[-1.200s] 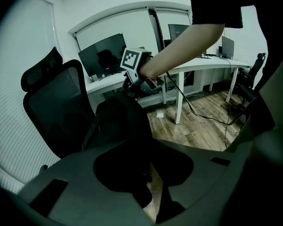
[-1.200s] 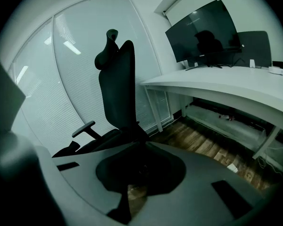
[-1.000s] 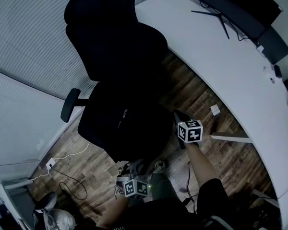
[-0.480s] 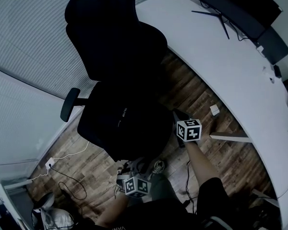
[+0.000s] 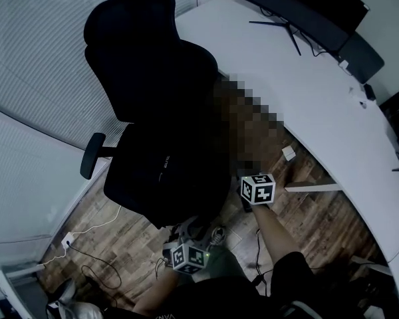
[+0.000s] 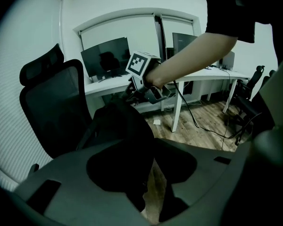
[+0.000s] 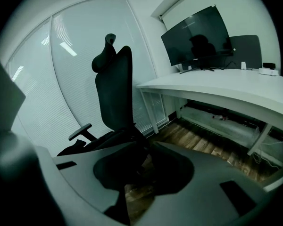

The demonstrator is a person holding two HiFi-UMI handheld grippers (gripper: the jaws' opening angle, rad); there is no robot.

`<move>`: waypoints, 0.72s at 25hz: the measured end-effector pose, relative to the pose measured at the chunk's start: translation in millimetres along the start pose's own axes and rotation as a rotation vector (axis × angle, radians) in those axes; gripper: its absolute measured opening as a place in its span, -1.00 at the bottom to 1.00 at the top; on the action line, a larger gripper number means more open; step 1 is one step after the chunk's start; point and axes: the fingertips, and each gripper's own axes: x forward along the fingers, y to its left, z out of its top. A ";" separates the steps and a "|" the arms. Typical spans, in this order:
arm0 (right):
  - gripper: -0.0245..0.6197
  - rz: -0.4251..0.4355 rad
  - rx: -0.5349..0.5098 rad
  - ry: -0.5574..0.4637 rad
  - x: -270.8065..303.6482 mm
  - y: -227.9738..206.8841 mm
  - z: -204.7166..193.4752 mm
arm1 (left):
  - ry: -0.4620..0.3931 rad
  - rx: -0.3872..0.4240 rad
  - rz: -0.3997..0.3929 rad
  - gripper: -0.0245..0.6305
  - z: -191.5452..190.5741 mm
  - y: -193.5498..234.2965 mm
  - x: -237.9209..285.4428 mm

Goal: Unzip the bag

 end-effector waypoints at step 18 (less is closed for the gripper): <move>-0.69 -0.164 0.118 -0.223 -146.9 69.9 -6.1 | -0.180 0.010 -0.005 -0.44 34.3 50.9 -76.2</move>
